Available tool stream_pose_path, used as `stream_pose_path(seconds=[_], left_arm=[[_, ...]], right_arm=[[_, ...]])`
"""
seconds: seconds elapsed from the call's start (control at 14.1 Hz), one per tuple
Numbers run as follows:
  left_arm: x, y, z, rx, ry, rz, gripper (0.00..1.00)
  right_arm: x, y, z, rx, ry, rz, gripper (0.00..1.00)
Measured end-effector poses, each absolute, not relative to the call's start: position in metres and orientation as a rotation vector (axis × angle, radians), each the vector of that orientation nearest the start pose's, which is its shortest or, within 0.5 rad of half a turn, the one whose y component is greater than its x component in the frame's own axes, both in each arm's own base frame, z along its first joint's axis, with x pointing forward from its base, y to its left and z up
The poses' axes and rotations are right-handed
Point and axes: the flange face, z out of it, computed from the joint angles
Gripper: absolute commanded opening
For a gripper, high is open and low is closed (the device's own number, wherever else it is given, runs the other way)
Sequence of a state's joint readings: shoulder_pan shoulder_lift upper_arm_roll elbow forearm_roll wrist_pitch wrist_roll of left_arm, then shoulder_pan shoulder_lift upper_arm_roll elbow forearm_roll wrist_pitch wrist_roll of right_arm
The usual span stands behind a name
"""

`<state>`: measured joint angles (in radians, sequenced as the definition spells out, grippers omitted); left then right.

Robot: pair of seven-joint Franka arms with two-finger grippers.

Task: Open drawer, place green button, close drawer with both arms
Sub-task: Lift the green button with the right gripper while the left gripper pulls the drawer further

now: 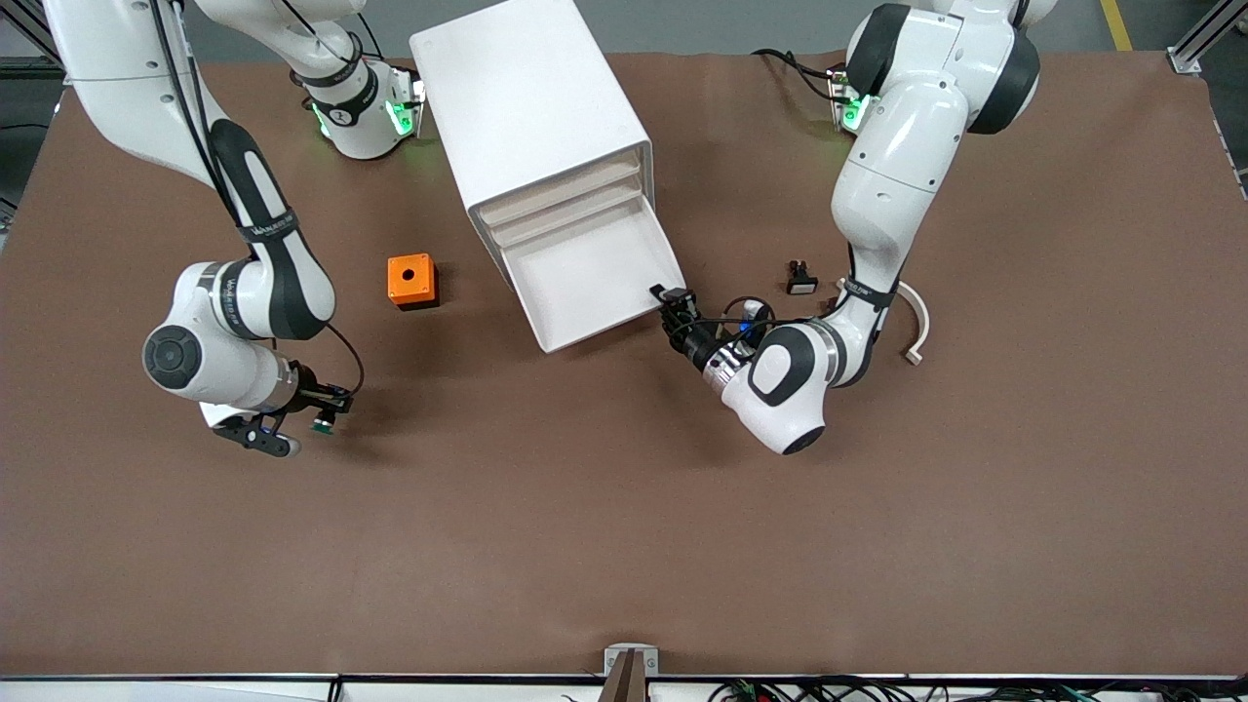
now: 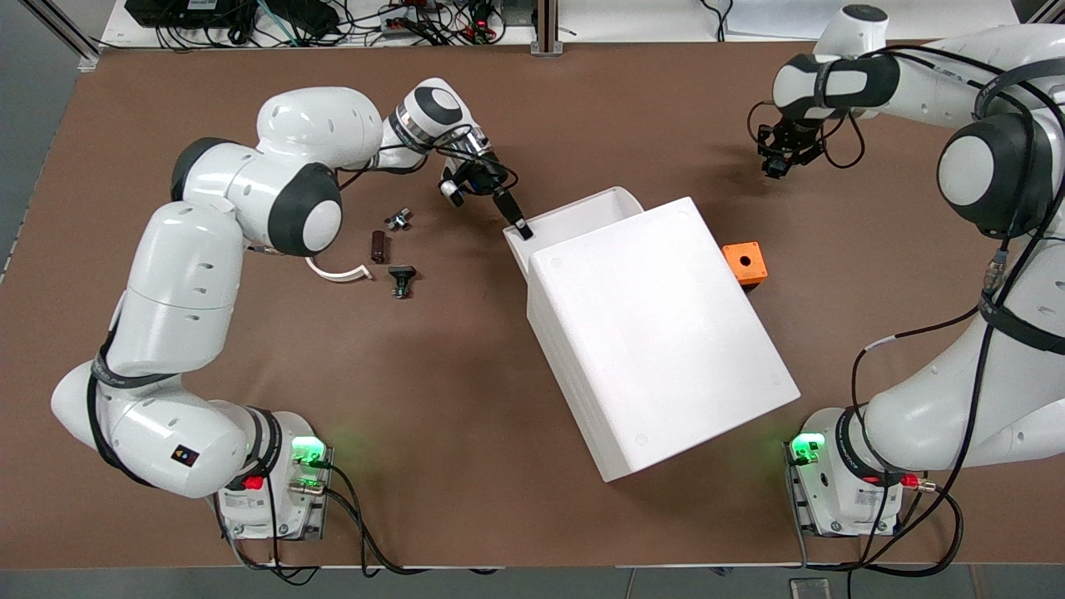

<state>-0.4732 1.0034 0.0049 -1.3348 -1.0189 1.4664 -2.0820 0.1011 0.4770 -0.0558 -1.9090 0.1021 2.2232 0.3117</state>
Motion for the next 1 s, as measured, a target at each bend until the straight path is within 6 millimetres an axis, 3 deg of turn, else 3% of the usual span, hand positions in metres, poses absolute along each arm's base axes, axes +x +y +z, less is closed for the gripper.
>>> stream_pose_path(seconds=[0.14,0.64,1.0], left_arm=[[0.544,-0.385,0.128,1.586,2.506,-1.983,1.0],[0.552,-0.386,0.131,1.656,2.273,-1.965,1.0],[0.575,-0.371,0.153,1.723,2.062,-1.911,1.0]], right_arm=[[0.616,0.033,0.255,-3.063,0.512,0.308,0.0],[0.632,0.025,0.299,-3.057,0.523,0.335,0.0],[0.636,0.032,0.329,-3.032,0.556,0.445,0.0]])
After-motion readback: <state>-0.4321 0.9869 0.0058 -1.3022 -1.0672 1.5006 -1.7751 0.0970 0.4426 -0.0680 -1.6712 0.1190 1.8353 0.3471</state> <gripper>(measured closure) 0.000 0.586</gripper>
